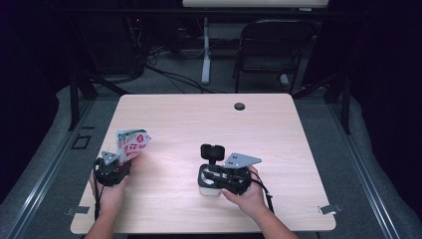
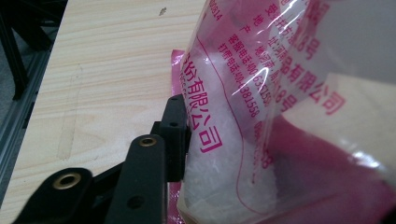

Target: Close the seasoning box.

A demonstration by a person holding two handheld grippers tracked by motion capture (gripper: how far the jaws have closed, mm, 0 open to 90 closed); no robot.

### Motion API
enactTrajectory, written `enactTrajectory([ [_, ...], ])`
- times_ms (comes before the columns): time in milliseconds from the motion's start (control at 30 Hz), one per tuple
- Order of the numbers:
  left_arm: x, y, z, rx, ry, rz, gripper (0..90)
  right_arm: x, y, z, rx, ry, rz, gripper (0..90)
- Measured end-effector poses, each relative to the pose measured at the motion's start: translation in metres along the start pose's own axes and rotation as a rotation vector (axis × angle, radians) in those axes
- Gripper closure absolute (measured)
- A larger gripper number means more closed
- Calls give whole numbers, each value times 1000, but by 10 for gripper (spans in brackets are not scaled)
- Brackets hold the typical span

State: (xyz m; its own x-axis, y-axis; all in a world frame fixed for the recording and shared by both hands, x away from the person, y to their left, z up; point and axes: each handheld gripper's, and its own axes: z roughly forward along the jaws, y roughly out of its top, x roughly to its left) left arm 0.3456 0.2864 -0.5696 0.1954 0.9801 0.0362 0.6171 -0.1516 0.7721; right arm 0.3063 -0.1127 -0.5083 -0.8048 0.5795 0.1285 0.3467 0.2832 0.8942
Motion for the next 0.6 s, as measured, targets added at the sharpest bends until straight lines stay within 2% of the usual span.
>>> enactTrajectory([
  [100, 1, -1, 1, 6, -6, 5, 597, 0, 0, 0, 0, -1, 0, 699],
  [333, -5, 0, 0, -44, -30, 40, 451, 0, 0, 0, 0, 1, 1, 690],
  [500, -11, 2, -5, -70, -38, 59, 416, 0, 0, 0, 1, 0, 0, 686],
  [600, -19, 5, -12, -89, -49, 103, 416, 0, 0, 0, -1, 0, 2, 687],
])
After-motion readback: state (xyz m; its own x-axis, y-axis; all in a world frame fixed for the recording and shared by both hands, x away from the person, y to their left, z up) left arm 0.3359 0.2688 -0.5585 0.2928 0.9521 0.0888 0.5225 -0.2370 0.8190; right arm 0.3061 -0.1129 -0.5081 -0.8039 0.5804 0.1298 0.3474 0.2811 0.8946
